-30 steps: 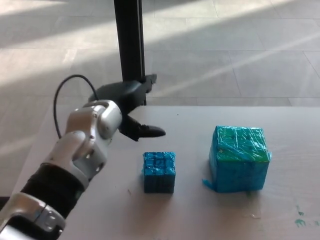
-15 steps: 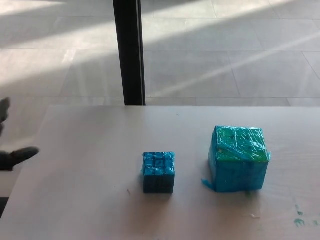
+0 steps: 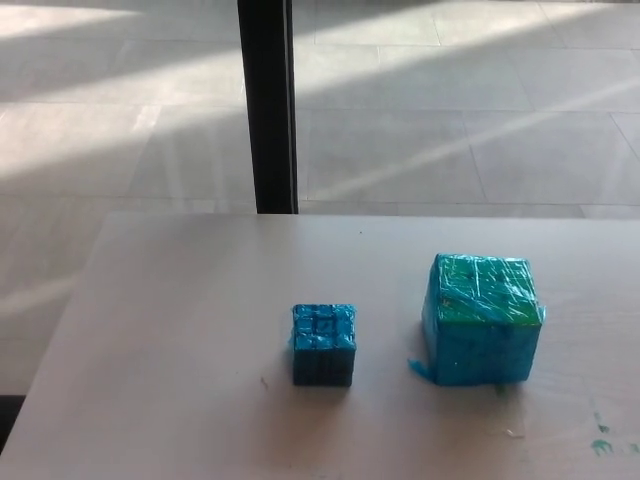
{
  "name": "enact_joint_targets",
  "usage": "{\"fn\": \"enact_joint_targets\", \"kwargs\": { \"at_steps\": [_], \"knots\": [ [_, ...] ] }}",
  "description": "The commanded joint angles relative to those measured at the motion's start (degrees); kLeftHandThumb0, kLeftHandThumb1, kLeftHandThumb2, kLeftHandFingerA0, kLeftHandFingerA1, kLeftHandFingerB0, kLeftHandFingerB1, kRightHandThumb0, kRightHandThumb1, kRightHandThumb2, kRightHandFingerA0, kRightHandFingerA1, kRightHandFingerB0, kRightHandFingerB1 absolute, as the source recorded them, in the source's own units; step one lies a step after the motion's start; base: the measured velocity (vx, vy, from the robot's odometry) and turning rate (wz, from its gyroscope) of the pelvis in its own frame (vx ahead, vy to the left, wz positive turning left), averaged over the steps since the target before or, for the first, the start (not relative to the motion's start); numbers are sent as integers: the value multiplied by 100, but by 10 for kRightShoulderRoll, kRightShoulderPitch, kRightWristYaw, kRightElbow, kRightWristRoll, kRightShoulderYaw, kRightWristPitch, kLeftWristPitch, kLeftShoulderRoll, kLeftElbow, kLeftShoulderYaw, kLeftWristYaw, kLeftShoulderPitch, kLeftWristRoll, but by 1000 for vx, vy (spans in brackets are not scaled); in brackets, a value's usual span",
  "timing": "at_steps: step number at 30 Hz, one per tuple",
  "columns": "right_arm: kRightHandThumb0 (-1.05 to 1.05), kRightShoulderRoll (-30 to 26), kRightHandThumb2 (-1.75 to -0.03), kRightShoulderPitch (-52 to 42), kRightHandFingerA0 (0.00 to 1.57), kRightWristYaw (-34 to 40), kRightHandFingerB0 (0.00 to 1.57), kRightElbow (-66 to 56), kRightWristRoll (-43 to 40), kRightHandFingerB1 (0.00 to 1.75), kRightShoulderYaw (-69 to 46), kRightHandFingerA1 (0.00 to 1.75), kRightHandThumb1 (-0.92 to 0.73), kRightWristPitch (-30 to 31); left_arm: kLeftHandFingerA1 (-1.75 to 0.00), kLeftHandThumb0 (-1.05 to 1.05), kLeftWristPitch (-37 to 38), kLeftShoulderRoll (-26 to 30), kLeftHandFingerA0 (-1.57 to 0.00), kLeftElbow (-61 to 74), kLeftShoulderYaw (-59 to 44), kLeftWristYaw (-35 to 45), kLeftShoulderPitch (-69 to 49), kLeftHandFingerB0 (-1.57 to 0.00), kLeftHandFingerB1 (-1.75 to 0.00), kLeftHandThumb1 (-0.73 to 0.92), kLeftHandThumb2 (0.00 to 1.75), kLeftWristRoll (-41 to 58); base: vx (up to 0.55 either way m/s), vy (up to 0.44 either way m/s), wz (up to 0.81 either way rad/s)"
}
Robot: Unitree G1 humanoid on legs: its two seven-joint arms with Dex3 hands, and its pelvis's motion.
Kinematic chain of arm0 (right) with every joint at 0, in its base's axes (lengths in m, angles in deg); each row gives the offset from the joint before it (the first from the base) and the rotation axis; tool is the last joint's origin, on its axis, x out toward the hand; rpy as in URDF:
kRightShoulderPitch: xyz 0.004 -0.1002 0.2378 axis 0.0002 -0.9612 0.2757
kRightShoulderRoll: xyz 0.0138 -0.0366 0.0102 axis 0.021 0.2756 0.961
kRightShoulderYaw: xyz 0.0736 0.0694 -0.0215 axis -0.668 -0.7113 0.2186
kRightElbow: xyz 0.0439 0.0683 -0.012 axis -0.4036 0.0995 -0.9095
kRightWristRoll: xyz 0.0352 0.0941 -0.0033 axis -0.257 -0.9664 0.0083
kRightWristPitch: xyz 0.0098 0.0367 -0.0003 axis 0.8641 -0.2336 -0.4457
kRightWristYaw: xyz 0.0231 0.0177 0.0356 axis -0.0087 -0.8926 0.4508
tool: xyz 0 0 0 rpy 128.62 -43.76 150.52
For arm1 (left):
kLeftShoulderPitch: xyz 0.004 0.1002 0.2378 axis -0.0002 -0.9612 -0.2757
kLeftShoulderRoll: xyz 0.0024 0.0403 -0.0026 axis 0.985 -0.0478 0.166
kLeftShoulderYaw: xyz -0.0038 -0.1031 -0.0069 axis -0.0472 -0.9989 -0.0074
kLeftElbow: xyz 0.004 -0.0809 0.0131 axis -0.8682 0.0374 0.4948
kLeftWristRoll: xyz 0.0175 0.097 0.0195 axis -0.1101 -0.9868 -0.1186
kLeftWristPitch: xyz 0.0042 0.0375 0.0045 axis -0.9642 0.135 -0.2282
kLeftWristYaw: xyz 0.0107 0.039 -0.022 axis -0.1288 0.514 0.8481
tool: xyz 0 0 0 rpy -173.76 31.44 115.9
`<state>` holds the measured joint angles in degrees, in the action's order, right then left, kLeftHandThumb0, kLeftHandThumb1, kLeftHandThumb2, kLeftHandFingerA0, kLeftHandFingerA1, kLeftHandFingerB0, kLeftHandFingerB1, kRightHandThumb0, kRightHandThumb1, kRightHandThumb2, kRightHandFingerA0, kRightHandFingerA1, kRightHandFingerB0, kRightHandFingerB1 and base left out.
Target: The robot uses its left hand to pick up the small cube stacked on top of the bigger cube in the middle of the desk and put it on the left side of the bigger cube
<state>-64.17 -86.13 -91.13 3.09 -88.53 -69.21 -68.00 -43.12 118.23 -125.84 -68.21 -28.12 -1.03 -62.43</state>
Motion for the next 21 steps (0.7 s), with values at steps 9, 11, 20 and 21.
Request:
{"fn": "enact_joint_targets", "kwargs": {
  "at_steps": [9, 11, 20, 21],
  "knots": [
    [-40, -15, -59, 5, 55, -6, 43, 14, -6, 39, -4, 58, -68, -5, -5, -95, 16, -64, 0, -147, -59, 56, -18, 0, 0, 86, 70, 135, 0, 0, 0],
    [-40, -13, -59, 2, 55, -6, 44, 8, -1, 39, 0, 58, -67, 1, 0, -96, 10, -60, 0, -161, -71, 61, -21, 0, 0, 89, 67, 154, 0, 0, 0],
    [-40, -8, -60, -4, 56, 0, 45, 9, -7, 39, -6, 58, -67, 4, 0, -93, 9, -44, 0, -185, -69, 63, -26, 0, 0, 88, 66, 175, 0, 0, 0],
    [-40, -9, -60, -2, 56, 5, 45, 10, -2, 38, -2, 55, -66, 9, 0, -94, 14, -39, 0, -193, -58, 57, -27, 0, 0, 90, 67, 164, 0, 0, 0]
  ]
}}
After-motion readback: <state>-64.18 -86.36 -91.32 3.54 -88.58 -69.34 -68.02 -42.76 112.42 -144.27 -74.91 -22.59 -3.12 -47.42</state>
